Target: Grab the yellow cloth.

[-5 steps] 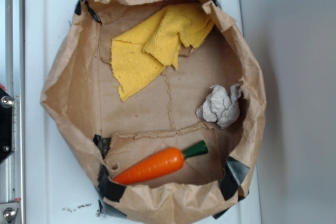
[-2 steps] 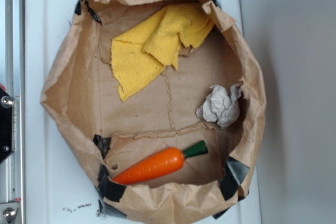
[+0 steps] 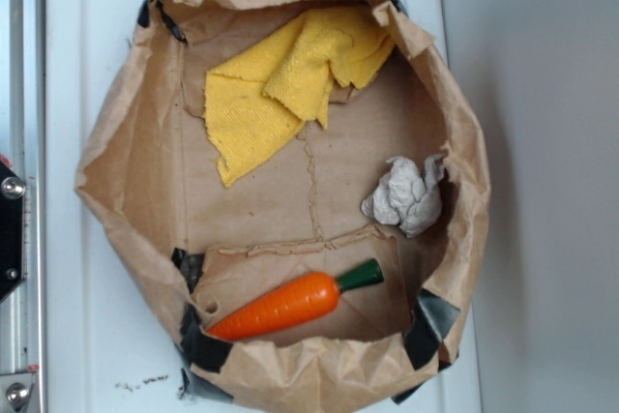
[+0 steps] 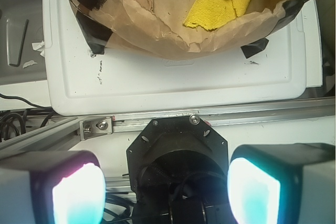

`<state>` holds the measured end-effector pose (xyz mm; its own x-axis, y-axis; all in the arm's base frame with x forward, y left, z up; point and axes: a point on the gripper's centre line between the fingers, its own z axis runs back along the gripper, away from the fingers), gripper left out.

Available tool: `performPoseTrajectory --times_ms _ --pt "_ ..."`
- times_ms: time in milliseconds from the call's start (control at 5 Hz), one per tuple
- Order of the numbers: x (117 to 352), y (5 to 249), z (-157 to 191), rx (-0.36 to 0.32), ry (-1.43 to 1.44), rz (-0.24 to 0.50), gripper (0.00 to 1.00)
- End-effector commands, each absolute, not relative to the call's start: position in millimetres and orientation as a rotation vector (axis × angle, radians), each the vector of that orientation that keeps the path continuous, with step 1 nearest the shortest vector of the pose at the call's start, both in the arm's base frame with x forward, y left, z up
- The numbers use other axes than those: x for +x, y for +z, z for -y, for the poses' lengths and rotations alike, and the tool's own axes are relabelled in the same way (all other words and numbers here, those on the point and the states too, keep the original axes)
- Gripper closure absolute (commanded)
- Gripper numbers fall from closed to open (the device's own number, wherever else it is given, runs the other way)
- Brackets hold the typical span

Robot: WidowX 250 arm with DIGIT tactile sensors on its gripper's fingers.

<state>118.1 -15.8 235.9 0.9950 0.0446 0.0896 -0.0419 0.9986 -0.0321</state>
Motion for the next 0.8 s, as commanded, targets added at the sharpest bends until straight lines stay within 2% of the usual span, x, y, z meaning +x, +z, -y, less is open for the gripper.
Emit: performPoseTrajectory --times_ms 0,200,400,600 --pt "195 219 12 0.037 0.124 0.206 0.0" --pt "226 207 0 0.085 0.183 0.273 0.0" --pt "262 190 -30 0.038 0.385 0.431 0.0" --pt "283 167 -53 0.105 0.578 0.422 0.0"
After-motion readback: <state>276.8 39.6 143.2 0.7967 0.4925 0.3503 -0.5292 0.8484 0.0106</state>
